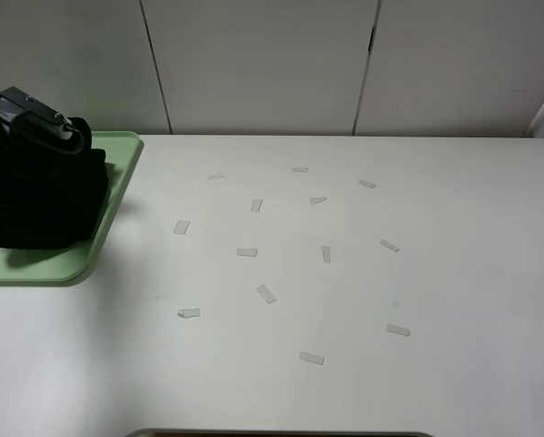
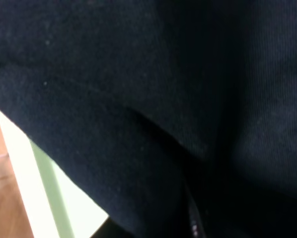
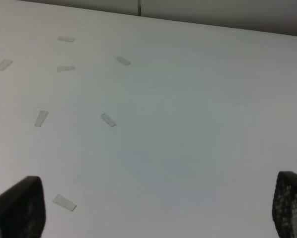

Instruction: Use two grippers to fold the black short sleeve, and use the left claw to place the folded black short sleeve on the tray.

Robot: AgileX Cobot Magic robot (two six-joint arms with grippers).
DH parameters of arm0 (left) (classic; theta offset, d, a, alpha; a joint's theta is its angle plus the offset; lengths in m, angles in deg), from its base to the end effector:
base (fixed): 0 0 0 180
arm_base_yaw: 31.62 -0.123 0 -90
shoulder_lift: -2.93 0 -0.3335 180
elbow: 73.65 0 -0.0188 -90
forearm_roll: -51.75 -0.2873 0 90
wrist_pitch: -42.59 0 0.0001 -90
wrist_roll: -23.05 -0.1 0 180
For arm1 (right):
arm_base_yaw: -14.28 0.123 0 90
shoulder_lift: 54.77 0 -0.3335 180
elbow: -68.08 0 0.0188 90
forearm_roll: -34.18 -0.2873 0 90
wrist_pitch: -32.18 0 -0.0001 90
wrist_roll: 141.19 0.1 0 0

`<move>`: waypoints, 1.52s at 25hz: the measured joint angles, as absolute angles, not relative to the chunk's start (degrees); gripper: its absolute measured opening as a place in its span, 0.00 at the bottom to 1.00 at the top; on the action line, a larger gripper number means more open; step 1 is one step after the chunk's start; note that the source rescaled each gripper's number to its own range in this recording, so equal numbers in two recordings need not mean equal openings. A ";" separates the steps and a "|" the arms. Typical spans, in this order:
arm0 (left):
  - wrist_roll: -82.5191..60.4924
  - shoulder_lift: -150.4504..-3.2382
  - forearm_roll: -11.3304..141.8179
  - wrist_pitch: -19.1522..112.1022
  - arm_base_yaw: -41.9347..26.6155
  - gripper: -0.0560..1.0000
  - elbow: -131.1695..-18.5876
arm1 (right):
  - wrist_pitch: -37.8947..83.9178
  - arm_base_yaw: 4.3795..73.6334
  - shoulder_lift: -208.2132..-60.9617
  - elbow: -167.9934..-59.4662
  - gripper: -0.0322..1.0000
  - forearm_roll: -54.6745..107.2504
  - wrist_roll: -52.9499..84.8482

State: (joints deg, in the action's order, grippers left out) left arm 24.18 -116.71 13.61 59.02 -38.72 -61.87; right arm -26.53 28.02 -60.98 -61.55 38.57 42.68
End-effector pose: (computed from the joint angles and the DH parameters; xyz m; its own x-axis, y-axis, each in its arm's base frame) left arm 0.4443 0.0730 0.1567 -0.7849 0.4834 -0.3876 0.2928 0.8407 0.4556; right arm -0.0100 -0.0092 0.2904 -0.4186 -0.0739 -0.9051 -0.1680 0.9858 -0.0028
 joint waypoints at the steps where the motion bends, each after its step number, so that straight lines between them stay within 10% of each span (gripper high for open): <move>1: 24.04 -116.71 13.21 59.04 -38.94 0.15 -61.87 | -26.53 28.02 -60.98 -61.55 1.00 38.57 42.68; 11: 23.62 -116.71 12.68 56.68 -40.23 0.20 -61.87 | -26.53 28.02 -60.98 -61.55 1.00 38.57 42.68; 16: 23.57 -115.39 12.38 55.76 -40.23 0.83 -61.87 | -26.53 28.02 -60.98 -61.55 1.00 38.57 42.68; 18: 23.57 -114.45 12.38 55.00 -40.23 0.93 -61.85 | -26.53 28.02 -60.98 -61.55 1.00 38.57 42.68; 38: 36.11 -112.28 12.38 50.21 -40.23 1.00 -61.81 | -26.53 28.02 -60.98 -61.55 1.00 38.57 42.68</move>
State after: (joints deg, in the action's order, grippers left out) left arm 36.11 -112.28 12.38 50.21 -40.23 -61.81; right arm -26.53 28.02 -60.98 -61.55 38.57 42.68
